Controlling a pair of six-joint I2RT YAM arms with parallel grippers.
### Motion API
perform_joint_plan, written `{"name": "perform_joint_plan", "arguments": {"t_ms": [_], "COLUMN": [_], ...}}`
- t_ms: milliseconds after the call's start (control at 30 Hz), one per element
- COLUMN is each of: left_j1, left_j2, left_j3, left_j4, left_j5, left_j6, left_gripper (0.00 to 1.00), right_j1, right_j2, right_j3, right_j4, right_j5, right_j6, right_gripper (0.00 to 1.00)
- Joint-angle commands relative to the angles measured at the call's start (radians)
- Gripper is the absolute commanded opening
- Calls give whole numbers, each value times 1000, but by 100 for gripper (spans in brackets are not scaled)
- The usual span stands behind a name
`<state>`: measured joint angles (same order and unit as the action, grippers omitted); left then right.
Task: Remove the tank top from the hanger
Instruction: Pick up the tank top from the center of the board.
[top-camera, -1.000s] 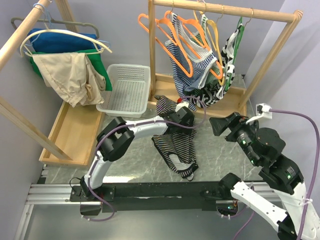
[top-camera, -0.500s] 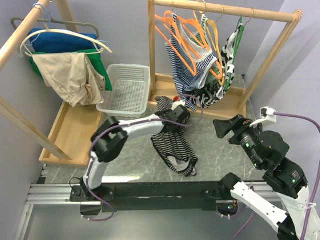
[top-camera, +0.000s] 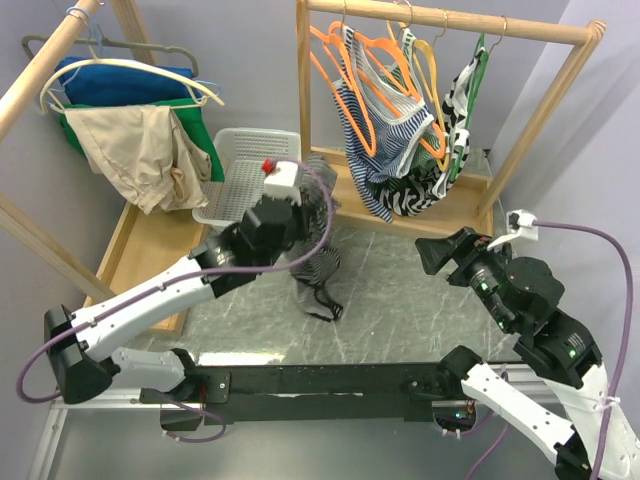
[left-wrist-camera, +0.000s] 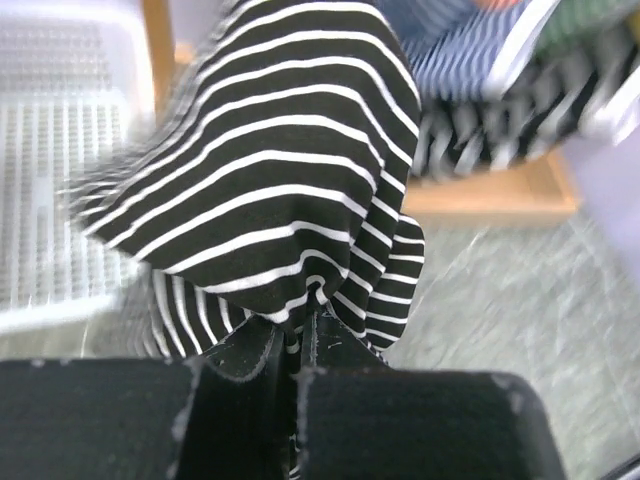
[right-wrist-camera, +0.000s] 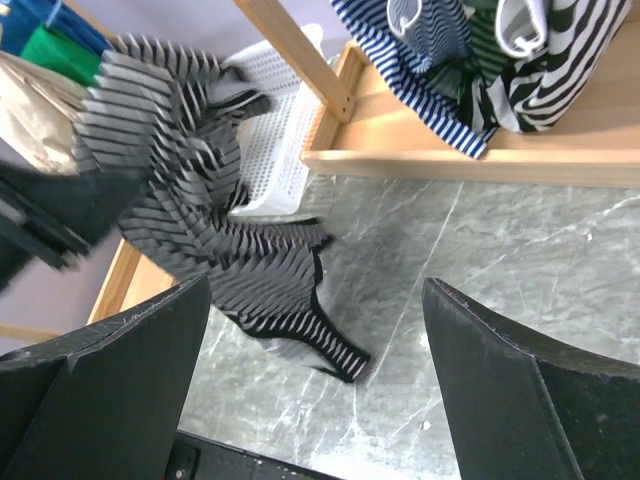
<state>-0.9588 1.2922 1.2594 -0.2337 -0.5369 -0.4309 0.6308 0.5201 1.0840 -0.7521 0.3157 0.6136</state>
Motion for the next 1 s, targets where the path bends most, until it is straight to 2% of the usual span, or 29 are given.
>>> {"name": "perform_joint_plan", "arguments": {"t_ms": [0, 100, 400, 633, 667, 700, 767, 800, 833, 867, 900, 933, 967], "left_j1": [-12, -38, -155, -201, -204, -208, -215, -221, -231, -236, -239, -238, -238], "left_j2": [-13, -33, -87, -45, -39, -34, -25, -28, -37, -45, -53, -71, -82], "left_j3": [-204, -285, -417, -497, -508, -514, -523, -525, -519, -514, -509, -493, -485], "left_j4": [8, -29, -186, -295, -308, -322, -335, -346, -357, -371, -397, -415, -432], "left_j5": [75, 138, 178, 215, 213, 215, 219, 219, 215, 194, 186, 173, 151], "left_j6": [-41, -107, -327, -515, -529, -542, -581, -589, -609, -617, -621, -631, -635], "left_gripper": [1, 1, 1, 1, 4, 8, 22, 20, 23, 54, 69, 73, 85], "right_j1": [3, 4, 4, 4, 4, 3, 3, 3, 3, 3, 3, 4, 3], "right_j2": [34, 32, 31, 43, 49, 50, 52, 52, 51, 49, 47, 46, 43], "right_j3": [-25, -41, -52, -65, -65, -65, -62, -62, -61, -59, -59, -59, -59], "right_j4": [65, 66, 51, 57, 56, 53, 48, 48, 45, 43, 42, 43, 42], "right_j5": [-33, -32, -15, -24, -24, -26, -26, -26, -24, -21, -18, -20, -20], "right_j6": [17, 21, 20, 21, 21, 21, 20, 18, 18, 18, 17, 17, 15], "right_gripper": [94, 94, 95, 95, 95, 95, 95, 95, 95, 95, 95, 95, 95]}}
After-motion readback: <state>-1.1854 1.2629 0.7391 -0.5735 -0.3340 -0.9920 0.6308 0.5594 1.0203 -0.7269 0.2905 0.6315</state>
